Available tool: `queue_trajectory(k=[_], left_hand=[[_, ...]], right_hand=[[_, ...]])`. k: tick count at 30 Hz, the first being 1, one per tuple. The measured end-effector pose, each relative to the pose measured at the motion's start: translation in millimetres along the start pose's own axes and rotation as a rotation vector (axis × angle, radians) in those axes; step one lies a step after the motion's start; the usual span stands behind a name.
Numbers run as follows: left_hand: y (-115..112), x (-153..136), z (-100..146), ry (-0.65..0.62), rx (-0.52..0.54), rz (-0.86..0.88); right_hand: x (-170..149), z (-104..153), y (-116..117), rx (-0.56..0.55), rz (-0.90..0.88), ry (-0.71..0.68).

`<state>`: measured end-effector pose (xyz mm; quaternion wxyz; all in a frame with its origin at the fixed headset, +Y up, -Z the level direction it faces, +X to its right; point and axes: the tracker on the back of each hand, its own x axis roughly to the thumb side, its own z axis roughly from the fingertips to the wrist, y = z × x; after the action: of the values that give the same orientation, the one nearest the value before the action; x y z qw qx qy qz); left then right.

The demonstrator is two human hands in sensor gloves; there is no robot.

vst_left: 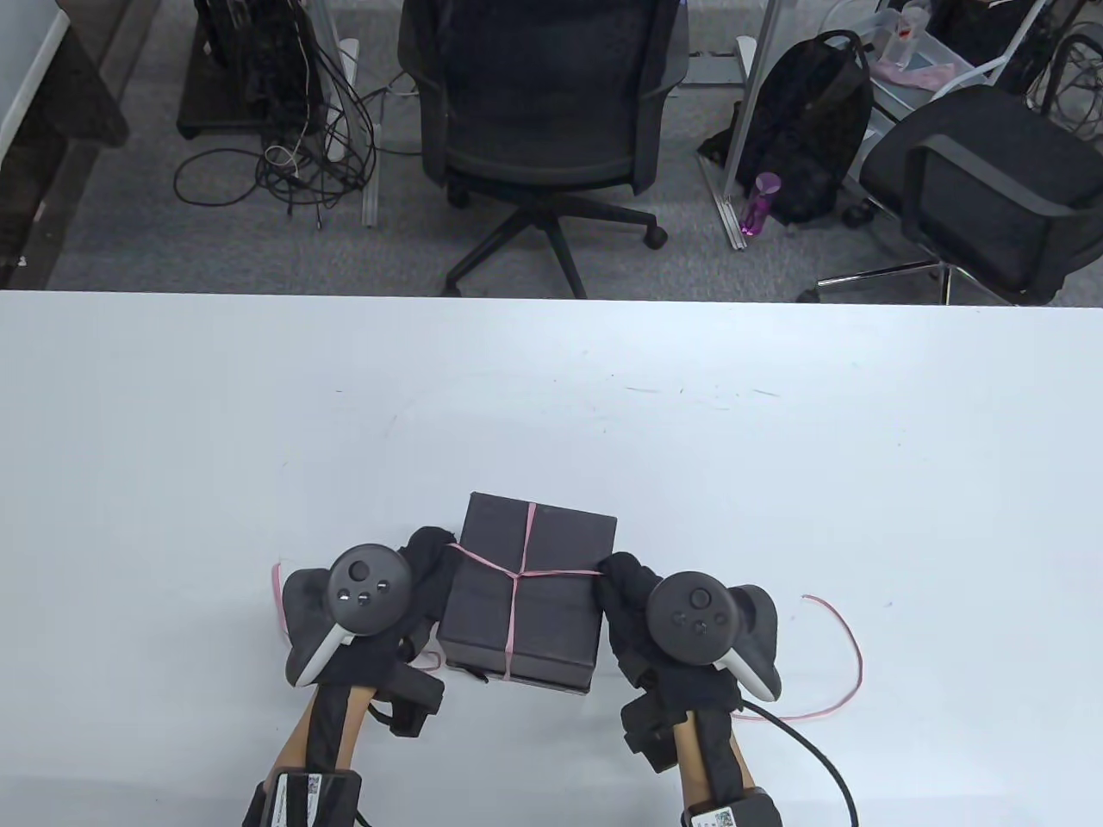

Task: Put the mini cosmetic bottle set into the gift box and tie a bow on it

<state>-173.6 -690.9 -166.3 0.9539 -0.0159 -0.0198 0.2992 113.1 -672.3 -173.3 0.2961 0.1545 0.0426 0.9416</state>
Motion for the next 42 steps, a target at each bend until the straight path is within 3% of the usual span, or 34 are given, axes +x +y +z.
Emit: queue_trajectory(k=[5,10,13,16,23,26,31,38,42], left_hand=[[-10.8,-14.6,7.4,-0.041,0.017,0.032],[-13.9,-19.4,9.0,-0.135,0.101,-0.202],[-16.2,-16.3,11.0,-0.193,0.171,-0.293],[-25.4,-14.7,9.9,-0.207,0.176,-0.385],[-45.3,-19.2,5.6,-0.197,0.133,-0.443],[-50.9,-18.7,4.9,-0.178,0.127,-0.449],[-59.7,-19.8,3.4,-0.119,0.07,-0.417],[-69.2,-29.1,0.0,-0.006,-0.054,-0.262],[-75.4,-38.1,-2.4,0.044,-0.111,-0.143]], right_hand=[[0.5,1.2,-2.6,-0.057,0.092,-0.011],[13.8,4.2,-3.2,-0.054,0.309,-0.011],[21.2,5.1,0.0,-0.026,0.479,0.066],[18.8,1.0,9.2,0.025,0.577,0.129],[-2.4,-11.5,34.7,0.169,0.546,0.156],[-12.2,-13.3,38.9,0.163,0.44,0.134],[-22.3,-16.0,49.7,0.18,0.413,0.116],[-41.3,-19.4,62.9,0.245,0.297,0.154],[-50.6,-19.3,67.1,0.229,0.227,0.184]])
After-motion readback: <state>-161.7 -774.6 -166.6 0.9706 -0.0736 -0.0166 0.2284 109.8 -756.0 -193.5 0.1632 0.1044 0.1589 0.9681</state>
